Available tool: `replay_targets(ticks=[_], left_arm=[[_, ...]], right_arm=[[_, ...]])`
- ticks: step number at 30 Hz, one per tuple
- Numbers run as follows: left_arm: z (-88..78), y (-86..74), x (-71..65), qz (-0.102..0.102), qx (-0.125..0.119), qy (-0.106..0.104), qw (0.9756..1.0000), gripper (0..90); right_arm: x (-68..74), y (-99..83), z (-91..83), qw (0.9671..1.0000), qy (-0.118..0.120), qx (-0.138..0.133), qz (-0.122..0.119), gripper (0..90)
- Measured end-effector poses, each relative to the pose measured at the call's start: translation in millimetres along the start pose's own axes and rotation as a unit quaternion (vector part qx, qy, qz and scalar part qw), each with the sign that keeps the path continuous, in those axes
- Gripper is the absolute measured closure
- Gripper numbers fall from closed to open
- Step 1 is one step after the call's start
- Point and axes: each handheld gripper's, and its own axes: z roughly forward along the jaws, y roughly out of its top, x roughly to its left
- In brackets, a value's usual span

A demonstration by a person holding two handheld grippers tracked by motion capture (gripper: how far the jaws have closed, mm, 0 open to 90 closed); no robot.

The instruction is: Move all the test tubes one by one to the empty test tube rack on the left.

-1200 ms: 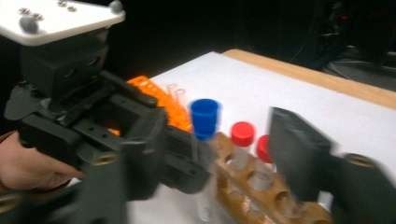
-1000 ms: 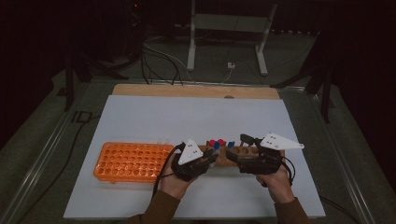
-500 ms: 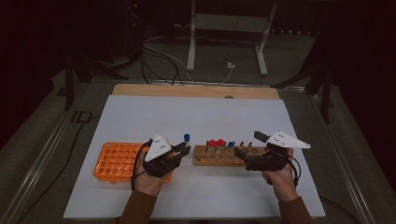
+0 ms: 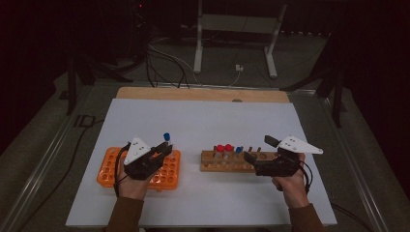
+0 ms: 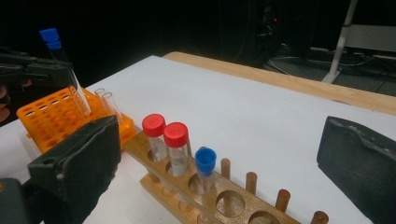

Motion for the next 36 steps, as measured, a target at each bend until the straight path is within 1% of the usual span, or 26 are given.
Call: replay_targets(ticks=[6, 11, 16, 18, 22, 24, 25, 28, 31, 32, 36], left_arm=[[-2.3, -5.8, 14.5, -0.013, 0.003, 0.026, 0.9996, 77.6], [2.4, -10.0, 23.7, -0.021, 0.012, 0.046, 0.9986, 77.6], [11.5, -12.2, 29.3, -0.022, 0.027, 0.064, 0.9974, 77.7], [15.9, -13.1, 31.1, -0.027, 0.034, 0.067, 0.9968, 77.7], [23.8, -14.8, 32.2, -0.023, 0.056, 0.077, 0.9952, 77.7], [26.6, -16.1, 32.2, -0.024, 0.072, 0.08, 0.9939, 77.7], [27.7, -16.7, 32.7, -0.025, 0.084, 0.079, 0.9931, 77.7], [30.1, -18.9, 32.1, -0.028, 0.115, 0.082, 0.9896, 77.8], [32.1, -21.7, 32.9, -0.034, 0.135, 0.082, 0.9869, 78.0], [32.6, -22.4, 33.2, -0.032, 0.141, 0.082, 0.9861, 78.1], [34.8, -22.3, 32.3, -0.032, 0.151, 0.083, 0.9845, 78.2]], right_arm=[[-0.4, 0.3, -1.1, 1.0, -0.001, -0.003, 0.001, 0.1], [0.5, 0.3, -0.9, 1.0, 0.0, -0.001, -0.001, 0.1], [0.1, 0.1, -1.0, 1.0, -0.001, -0.002, 0.0, 0.1], [0.5, 0.0, -0.9, 1.0, 0.0, -0.001, -0.001, 0.1], [0.1, 0.0, -1.2, 1.0, 0.001, -0.002, -0.001, 0.1], [-0.4, -0.1, -1.4, 1.0, 0.0, -0.003, -0.002, 0.1], [-0.5, -0.1, -1.7, 1.0, 0.0, -0.003, -0.003, 0.1], [-0.5, 0.1, -2.4, 1.0, 0.001, -0.004, -0.002, 0.1], [0.3, 0.1, -1.9, 1.0, 0.002, -0.003, -0.004, 0.1], [0.8, 0.0, -1.7, 1.0, 0.002, -0.003, -0.005, 0.1], [1.4, -0.4, -0.9, 1.0, 0.004, -0.002, -0.006, 0.2]])
